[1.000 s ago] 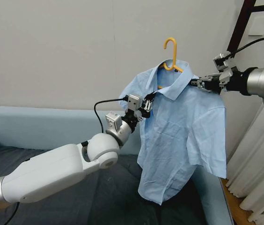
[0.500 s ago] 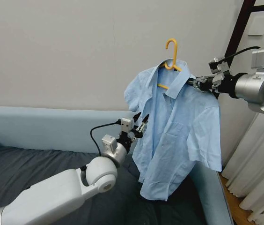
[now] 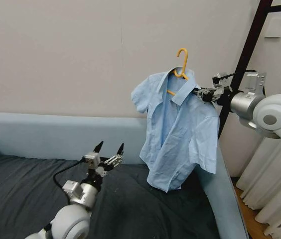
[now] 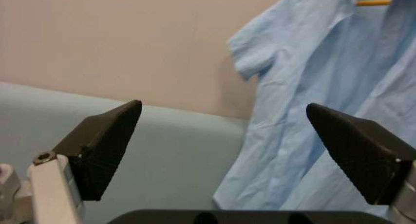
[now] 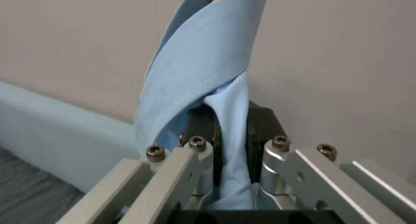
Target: Pick up the clothes from the sofa and hang them on the clothes hanger.
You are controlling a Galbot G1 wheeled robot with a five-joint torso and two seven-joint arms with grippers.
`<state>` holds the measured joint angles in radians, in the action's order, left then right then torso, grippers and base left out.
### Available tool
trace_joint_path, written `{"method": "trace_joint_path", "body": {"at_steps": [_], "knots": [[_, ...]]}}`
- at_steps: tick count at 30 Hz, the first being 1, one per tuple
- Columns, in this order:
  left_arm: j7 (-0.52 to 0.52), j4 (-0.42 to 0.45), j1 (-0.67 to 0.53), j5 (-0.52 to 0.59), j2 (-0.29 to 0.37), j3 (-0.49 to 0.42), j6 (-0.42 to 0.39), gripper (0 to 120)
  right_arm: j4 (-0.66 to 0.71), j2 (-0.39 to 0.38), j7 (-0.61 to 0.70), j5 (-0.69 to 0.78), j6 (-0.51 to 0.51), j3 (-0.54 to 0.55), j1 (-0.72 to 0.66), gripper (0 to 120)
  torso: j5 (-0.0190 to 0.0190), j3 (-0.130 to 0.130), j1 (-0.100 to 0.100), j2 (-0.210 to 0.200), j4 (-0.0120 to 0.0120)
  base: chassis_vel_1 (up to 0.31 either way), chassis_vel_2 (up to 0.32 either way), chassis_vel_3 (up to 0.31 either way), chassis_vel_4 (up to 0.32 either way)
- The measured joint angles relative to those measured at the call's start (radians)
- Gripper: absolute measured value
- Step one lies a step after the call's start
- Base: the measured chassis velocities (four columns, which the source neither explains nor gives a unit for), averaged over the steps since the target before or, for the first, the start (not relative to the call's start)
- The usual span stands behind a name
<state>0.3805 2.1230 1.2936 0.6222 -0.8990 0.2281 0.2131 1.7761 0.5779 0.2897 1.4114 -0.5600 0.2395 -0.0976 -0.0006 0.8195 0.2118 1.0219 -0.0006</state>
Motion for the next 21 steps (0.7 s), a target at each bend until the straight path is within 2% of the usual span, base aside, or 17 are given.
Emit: {"method": "trace_joint_path", "body": {"at_steps": [2,3,4,6,8,15,18,21], "knots": [[-0.008,0.014,0.1,-0.057,-0.058,0.057,0.015,100,-0.017,0.008,0.085,0.06,-0.045,0.008,-0.065,8,-0.0004,0.0,0.0,0.0,0.0001,0.0,0.0,0.0,0.0],[-0.008,0.014,0.1,-0.057,-0.058,0.057,0.015,100,-0.017,0.008,0.085,0.06,-0.045,0.008,-0.065,8,-0.0004,0.0,0.0,0.0,0.0001,0.0,0.0,0.0,0.0],[-0.01,0.016,0.142,-0.085,-0.088,0.076,0.028,100,-0.024,0.01,0.128,0.099,-0.072,0.012,-0.096,8,-0.0001,0.0,0.0,0.0,-0.0004,0.0,0.0,0.0,0.0],[-0.012,0.015,0.24,-0.143,-0.162,0.107,0.069,100,-0.03,0.003,0.226,0.204,-0.129,0.021,-0.169,8,-0.0001,0.0,0.0,0.0,-0.0005,0.0,0.0,0.0,0.0],[-0.012,0.006,0.314,-0.18,-0.206,0.125,0.11,100,-0.023,-0.019,0.283,0.278,-0.159,0.035,-0.221,8,-0.0002,0.0,0.0,0.0,-0.0006,0.0,0.0,0.0,0.0],[-0.036,-0.019,0.447,-0.256,-0.276,0.168,0.217,100,-0.021,-0.066,0.37,0.384,-0.174,0.08,-0.341,8,0.0,0.0,0.0,0.0,-0.0006,0.0,0.0,0.0,0.0],[-0.066,-0.037,0.486,-0.293,-0.296,0.183,0.275,100,-0.034,-0.084,0.398,0.37,-0.174,0.089,-0.364,8,0.0001,0.0,0.0,0.0,-0.0004,0.0,0.0,0.0,0.0],[-0.084,-0.048,0.506,-0.33,-0.301,0.186,0.307,100,-0.035,-0.108,0.494,0.323,-0.175,0.091,-0.364,8,0.0002,0.0,0.0,0.0,-0.0004,0.0,0.0,0.0,0.0]]}}
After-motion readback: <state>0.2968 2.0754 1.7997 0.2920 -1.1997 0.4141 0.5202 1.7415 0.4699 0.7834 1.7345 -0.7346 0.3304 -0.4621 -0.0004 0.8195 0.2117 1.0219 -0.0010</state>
